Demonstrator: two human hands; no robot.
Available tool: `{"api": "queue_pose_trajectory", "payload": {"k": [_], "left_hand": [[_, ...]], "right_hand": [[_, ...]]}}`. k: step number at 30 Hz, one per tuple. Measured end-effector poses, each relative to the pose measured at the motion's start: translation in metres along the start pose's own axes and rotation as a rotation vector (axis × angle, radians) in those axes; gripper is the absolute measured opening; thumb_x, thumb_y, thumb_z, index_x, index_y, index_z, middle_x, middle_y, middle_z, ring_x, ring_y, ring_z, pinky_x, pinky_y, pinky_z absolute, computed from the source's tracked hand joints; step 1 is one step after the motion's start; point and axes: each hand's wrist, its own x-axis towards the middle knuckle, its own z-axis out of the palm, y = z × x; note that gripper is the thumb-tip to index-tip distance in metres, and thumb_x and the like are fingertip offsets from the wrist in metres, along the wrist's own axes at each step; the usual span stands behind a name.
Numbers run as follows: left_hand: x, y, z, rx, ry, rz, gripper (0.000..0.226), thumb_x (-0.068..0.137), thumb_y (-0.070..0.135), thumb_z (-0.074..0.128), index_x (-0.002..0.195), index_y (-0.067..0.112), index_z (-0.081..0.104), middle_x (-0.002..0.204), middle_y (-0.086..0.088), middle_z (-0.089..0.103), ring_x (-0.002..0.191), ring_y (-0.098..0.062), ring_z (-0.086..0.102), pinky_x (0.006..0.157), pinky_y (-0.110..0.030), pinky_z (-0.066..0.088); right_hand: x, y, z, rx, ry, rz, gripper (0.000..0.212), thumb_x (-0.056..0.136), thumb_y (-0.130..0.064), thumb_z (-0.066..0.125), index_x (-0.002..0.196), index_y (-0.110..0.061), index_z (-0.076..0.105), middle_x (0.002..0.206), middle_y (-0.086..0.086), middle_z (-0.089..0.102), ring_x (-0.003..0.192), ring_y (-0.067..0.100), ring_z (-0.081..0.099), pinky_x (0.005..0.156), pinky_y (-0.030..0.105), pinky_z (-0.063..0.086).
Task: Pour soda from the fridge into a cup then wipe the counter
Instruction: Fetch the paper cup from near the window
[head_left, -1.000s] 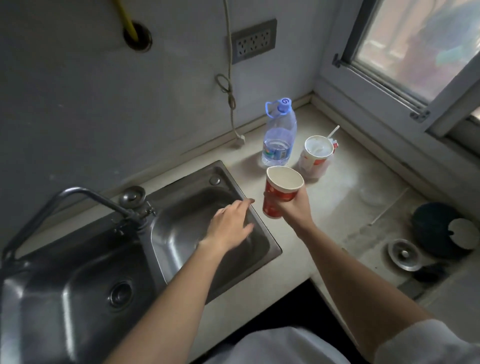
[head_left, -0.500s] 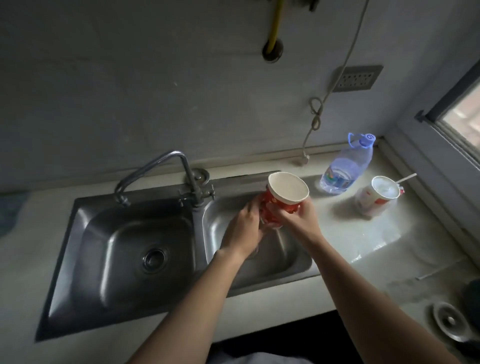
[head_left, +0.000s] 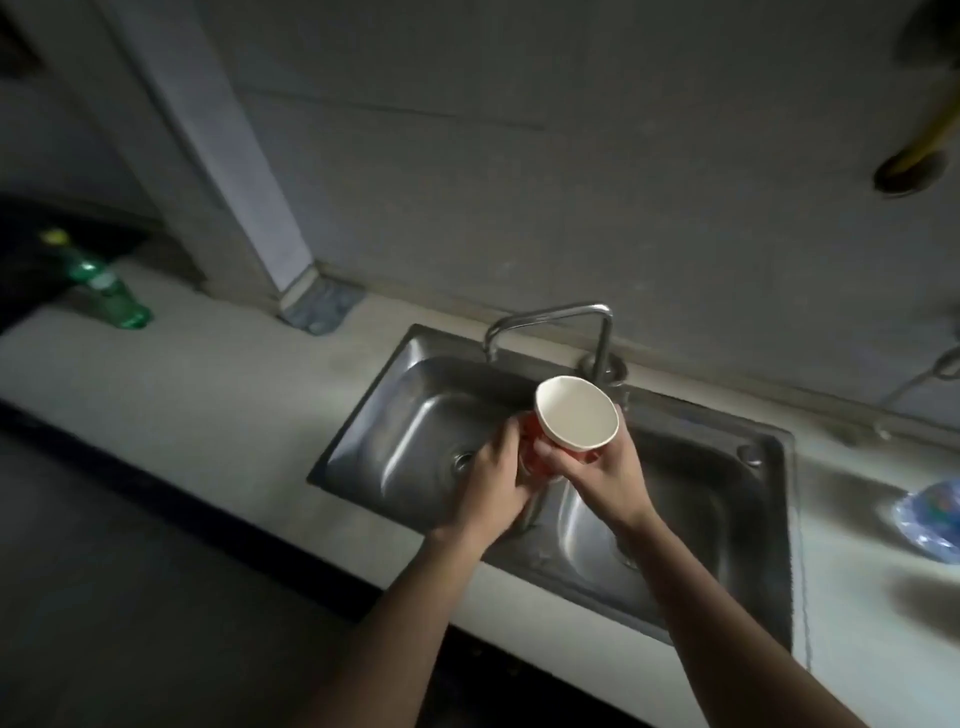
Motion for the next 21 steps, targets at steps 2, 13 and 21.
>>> {"api": "queue_pose_trajectory", "payload": {"k": [2,13,21], "left_hand": [[-0.024,-0.023,-0.025,0.068,0.072,-0.090,0.074,0.082,0.030,0.077,0.143,0.015,0.037,0.132,-0.013,0.057,0.118,-0.030,0.058,0.094,-0.036,0.049],[-0.130,-0.111,-0.123,0.029,0.330,-0.348,0.068,0.078,0.034,0.081,0.135,0.020,0.045,0.128,0.004,0.062,0.115,-0.012,0.060,0.086,-0.018,0.043],[-0.156,-0.201,-0.220,-0.083,0.450,-0.382,0.063,0.079,0.026,0.081,0.132,0.023,0.047,0.124,0.006,0.064,0.108,-0.010,0.063,0.083,-0.018,0.045]], "right_hand": [[-0.005,0.002,0.042,0.043,-0.097,0.005,0.079,0.058,-0.041,0.091,0.124,-0.021,0.051,0.110,-0.018,0.065,0.106,0.006,0.063,0.091,0.027,0.051],[-0.053,-0.027,0.200,-0.004,-0.498,0.043,0.074,0.064,-0.043,0.089,0.124,-0.030,0.048,0.103,-0.018,0.068,0.096,0.007,0.068,0.079,0.035,0.060],[-0.063,-0.066,0.343,-0.072,-0.539,-0.014,0.076,0.064,-0.041,0.088,0.124,-0.026,0.045,0.109,-0.009,0.066,0.095,0.000,0.065,0.069,0.015,0.052]]}}
